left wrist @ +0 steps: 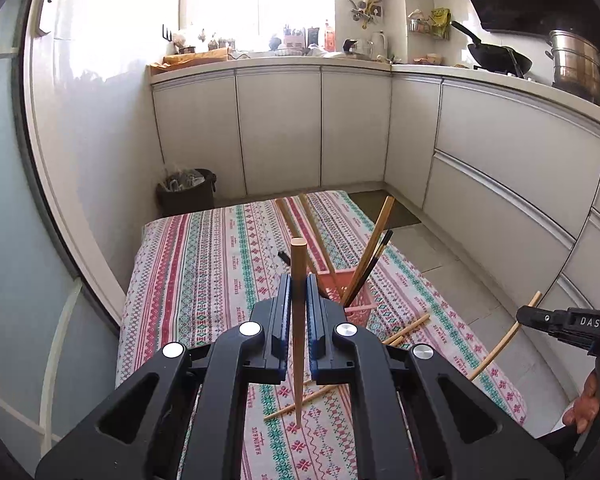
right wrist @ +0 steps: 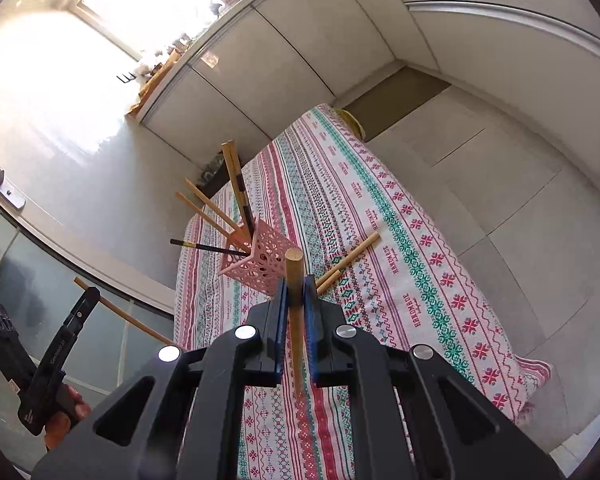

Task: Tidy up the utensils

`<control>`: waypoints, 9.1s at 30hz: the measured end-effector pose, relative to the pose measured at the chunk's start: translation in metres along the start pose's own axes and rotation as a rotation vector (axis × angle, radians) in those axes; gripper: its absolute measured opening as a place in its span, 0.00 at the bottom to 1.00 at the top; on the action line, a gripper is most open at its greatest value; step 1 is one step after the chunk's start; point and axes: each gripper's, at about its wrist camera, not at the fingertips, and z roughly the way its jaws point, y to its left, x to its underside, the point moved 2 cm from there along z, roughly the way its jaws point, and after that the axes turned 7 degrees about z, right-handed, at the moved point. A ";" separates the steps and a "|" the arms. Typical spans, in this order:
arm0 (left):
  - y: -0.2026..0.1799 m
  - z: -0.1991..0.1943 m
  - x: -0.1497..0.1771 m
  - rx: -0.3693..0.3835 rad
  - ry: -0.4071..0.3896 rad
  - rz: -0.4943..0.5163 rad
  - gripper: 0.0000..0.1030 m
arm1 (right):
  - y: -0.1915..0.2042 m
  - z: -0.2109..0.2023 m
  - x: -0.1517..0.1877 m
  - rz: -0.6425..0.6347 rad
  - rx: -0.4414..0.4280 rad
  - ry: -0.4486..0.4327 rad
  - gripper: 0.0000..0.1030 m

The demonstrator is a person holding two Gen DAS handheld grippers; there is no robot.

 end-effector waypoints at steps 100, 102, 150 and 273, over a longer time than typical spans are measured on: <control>-0.161 0.243 0.092 0.537 0.780 0.809 0.43 | -0.097 0.017 -0.092 0.467 -0.067 -0.168 0.85; -0.163 0.246 0.092 0.528 0.777 0.820 0.43 | -0.099 0.017 -0.092 0.473 -0.063 -0.166 0.85; 0.016 0.032 0.056 0.501 0.133 -0.117 0.06 | -0.032 0.245 -0.052 0.127 0.824 0.212 0.26; 0.002 -0.054 -0.003 -0.124 -0.407 -0.177 0.93 | 0.126 -0.044 0.015 -0.522 0.082 -0.814 0.94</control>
